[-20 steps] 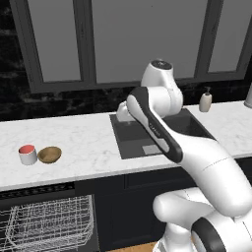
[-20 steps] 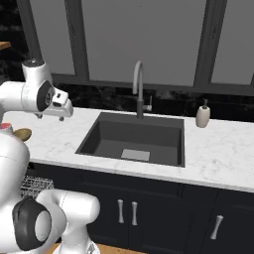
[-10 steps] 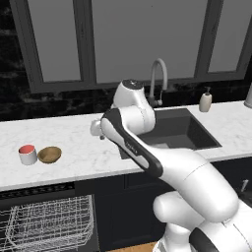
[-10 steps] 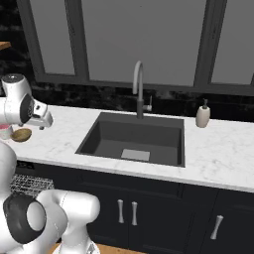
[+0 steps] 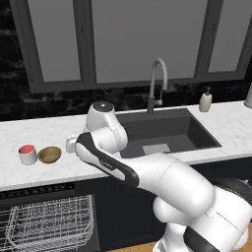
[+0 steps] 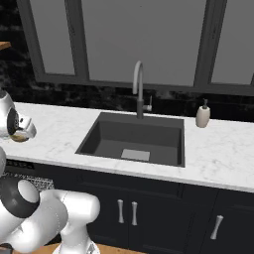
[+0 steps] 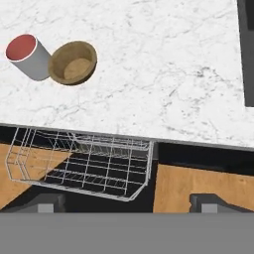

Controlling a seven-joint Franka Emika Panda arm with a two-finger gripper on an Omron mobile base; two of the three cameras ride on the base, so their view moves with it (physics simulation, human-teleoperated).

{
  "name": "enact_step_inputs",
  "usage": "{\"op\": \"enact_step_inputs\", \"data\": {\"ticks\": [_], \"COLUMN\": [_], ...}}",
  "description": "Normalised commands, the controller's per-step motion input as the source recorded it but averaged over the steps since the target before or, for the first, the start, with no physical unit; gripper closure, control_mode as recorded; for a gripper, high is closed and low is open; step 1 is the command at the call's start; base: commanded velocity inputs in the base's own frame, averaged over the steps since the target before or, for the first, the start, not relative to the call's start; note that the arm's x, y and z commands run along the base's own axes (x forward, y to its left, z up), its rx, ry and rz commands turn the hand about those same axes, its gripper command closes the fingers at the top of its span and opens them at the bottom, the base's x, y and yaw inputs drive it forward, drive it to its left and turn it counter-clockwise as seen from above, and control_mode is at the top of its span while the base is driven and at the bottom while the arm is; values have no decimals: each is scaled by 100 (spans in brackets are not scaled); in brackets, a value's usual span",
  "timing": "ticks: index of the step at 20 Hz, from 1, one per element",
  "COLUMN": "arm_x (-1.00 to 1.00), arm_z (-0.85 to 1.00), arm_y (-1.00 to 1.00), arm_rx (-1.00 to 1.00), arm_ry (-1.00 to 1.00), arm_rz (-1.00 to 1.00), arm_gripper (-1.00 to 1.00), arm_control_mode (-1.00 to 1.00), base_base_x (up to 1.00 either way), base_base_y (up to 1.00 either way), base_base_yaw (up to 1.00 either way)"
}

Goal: Pick up the cup and bowl from the counter, place them in the dishwasher, and close the dishwasher door.

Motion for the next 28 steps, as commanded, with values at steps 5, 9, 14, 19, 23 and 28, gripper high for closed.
{"op": "enact_step_inputs", "data": {"ticks": [5,9,14,19,23,28], "arm_x": [10,25,26,26,20,19], "arm_z": [-16,-1,-19,-21,-8,-2], "arm_y": [79,58,16,29,33,36], "arm_rx": [-2,-3,1,0,0,-1], "arm_ry": [0,6,1,0,0,0], "arm_rz": [0,0,4,2,7,7], "arm_gripper": [-100,-100,-100,-100,-100,-100], "arm_control_mode": [-100,-100,-100,-100,-100,-100], "base_base_x": [0,0,0,0,0,0], "base_base_y": [0,0,0,0,0,0], "base_base_yaw": [0,0,0,0,0,0]}}
